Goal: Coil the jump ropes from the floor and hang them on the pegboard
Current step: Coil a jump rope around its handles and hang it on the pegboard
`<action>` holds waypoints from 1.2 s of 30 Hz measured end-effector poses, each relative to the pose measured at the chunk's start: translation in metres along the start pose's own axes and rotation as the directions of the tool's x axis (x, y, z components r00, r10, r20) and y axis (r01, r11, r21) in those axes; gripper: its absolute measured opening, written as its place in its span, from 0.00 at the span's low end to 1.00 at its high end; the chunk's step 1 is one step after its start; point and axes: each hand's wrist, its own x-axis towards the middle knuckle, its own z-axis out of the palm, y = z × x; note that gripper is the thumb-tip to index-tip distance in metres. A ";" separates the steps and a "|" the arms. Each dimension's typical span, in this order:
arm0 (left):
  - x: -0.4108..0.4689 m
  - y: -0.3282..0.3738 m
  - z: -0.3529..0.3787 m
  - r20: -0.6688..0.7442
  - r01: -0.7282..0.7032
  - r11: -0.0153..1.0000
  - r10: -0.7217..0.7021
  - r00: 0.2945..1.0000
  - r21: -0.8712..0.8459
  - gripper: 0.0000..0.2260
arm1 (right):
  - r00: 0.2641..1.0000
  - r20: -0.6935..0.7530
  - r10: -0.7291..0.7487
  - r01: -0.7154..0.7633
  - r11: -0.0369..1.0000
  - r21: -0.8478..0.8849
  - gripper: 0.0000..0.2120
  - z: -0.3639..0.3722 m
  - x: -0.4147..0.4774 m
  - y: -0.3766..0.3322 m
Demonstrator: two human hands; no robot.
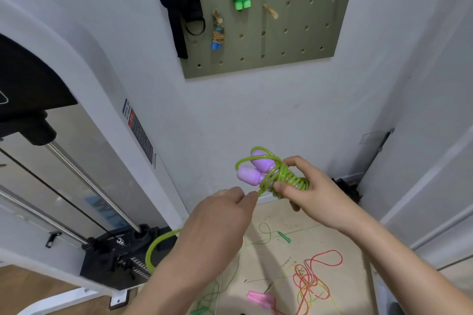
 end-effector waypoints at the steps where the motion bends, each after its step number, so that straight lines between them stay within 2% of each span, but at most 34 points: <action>1: 0.000 -0.003 0.001 -0.002 -0.046 0.999 0.046 0.999 -0.008 0.21 | 1.000 -0.013 -0.024 0.023 0.996 -0.086 0.14 -0.001 0.000 0.003; 6: 0.011 -0.008 -0.010 -0.083 -0.175 0.983 0.170 0.982 -0.061 0.11 | 0.985 0.156 -0.074 0.142 0.863 -0.485 0.21 0.004 -0.009 -0.003; 11: 0.028 -0.005 -0.013 -0.032 -0.222 0.963 0.220 0.975 -0.156 0.10 | 0.960 0.242 -0.139 0.270 0.679 -0.683 0.18 0.010 -0.018 -0.026; 13: 0.035 0.000 -0.019 0.045 -0.165 0.977 0.172 0.984 -0.137 0.07 | 0.964 0.231 -0.131 0.260 0.646 -0.718 0.17 0.012 -0.020 -0.032; 15: 0.038 -0.004 -0.023 0.111 -0.048 0.978 0.071 0.991 -0.201 0.07 | 0.969 0.217 -0.117 0.236 0.689 -0.685 0.22 0.013 -0.022 -0.032; 18: 0.033 -0.010 -0.026 0.116 0.066 0.881 -0.012 0.993 -0.468 0.08 | 0.974 0.155 -0.166 0.227 0.683 -0.694 0.32 0.017 -0.025 -0.024; 20: 0.031 -0.011 -0.026 0.125 0.120 0.765 -0.051 0.991 -0.632 0.06 | 0.969 0.113 -0.218 0.232 0.654 -0.720 0.30 0.017 -0.027 -0.024; 23: 0.029 -0.013 -0.033 0.181 0.197 0.543 -0.083 0.980 -0.816 0.09 | 0.956 0.139 -0.260 0.279 0.641 -0.715 0.25 0.008 -0.030 -0.031; 26: 0.028 -0.014 -0.041 0.187 0.167 0.506 -0.013 0.982 -0.846 0.07 | 0.935 0.195 -0.297 0.347 0.646 -0.680 0.24 -0.002 -0.031 -0.032; 29: 0.031 -0.013 -0.044 0.209 0.186 0.471 -0.003 0.978 -0.862 0.05 | 0.915 0.250 -0.318 0.402 0.648 -0.647 0.24 -0.009 -0.030 -0.035; 33: 0.037 -0.020 -0.039 0.215 0.218 0.432 -0.058 0.975 -0.875 0.06 | 0.899 0.322 -0.296 0.428 0.744 -0.513 0.16 -0.016 -0.034 -0.044; 34: 0.037 -0.022 -0.037 0.216 0.217 0.362 -0.044 0.975 -0.906 0.08 | 0.897 0.318 -0.306 0.427 0.786 -0.447 0.14 -0.015 -0.034 -0.044; 36: 0.035 -0.017 -0.031 0.214 0.215 0.134 -0.023 0.977 -0.967 0.06 | 0.902 0.268 -0.338 0.394 0.899 -0.193 0.13 -0.012 -0.033 -0.042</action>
